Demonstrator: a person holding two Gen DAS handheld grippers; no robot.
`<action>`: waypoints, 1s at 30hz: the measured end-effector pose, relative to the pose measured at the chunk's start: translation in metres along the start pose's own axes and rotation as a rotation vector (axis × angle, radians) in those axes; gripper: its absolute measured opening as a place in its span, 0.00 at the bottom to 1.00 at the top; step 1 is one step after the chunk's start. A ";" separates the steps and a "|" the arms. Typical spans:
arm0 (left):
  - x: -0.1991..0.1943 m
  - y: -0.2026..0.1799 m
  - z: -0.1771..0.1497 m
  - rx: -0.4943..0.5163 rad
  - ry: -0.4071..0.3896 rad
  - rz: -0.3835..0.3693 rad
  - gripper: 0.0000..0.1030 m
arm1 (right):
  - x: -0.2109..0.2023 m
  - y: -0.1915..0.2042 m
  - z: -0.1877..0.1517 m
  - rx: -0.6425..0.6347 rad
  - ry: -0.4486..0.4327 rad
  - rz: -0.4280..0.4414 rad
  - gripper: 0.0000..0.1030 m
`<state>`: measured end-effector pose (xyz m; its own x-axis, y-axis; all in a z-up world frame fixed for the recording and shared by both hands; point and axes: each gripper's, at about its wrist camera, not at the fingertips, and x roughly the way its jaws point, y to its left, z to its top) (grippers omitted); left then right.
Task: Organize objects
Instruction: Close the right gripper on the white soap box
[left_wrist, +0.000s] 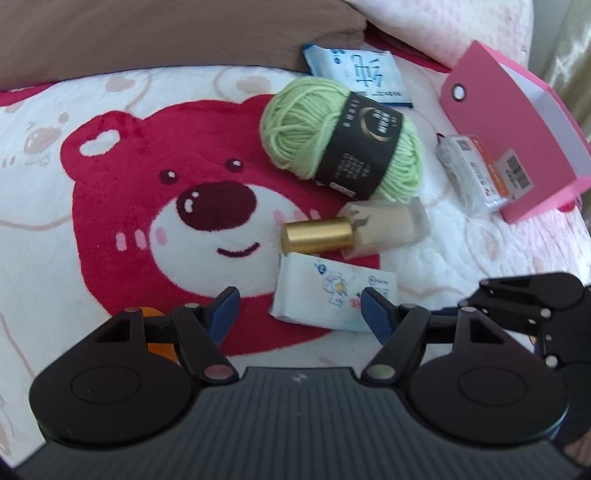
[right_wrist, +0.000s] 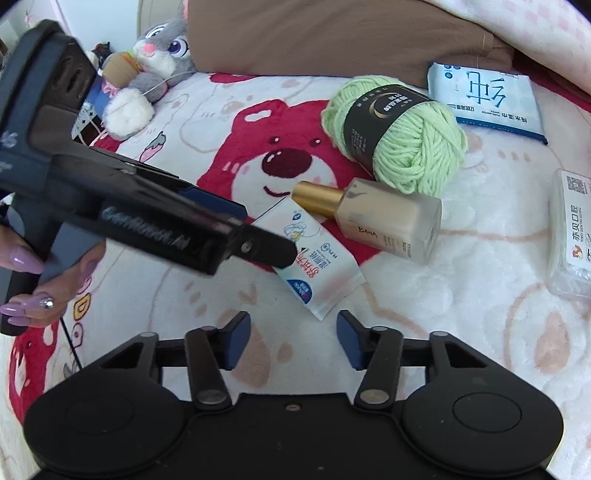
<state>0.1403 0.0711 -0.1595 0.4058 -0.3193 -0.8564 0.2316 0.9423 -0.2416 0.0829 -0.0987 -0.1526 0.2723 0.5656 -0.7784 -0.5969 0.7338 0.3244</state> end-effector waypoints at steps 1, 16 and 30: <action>0.003 0.003 0.002 -0.023 0.001 -0.003 0.69 | 0.000 0.000 0.000 -0.004 -0.010 0.003 0.46; 0.005 -0.015 -0.010 -0.246 0.165 -0.137 0.46 | -0.006 -0.022 -0.012 -0.014 -0.094 -0.029 0.47; 0.015 -0.006 0.002 -0.355 0.137 -0.060 0.37 | 0.011 0.017 -0.016 -0.173 -0.150 -0.215 0.69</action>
<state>0.1470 0.0601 -0.1697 0.2736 -0.3811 -0.8831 -0.0793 0.9061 -0.4156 0.0644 -0.0861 -0.1643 0.5071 0.4631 -0.7269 -0.6295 0.7751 0.0546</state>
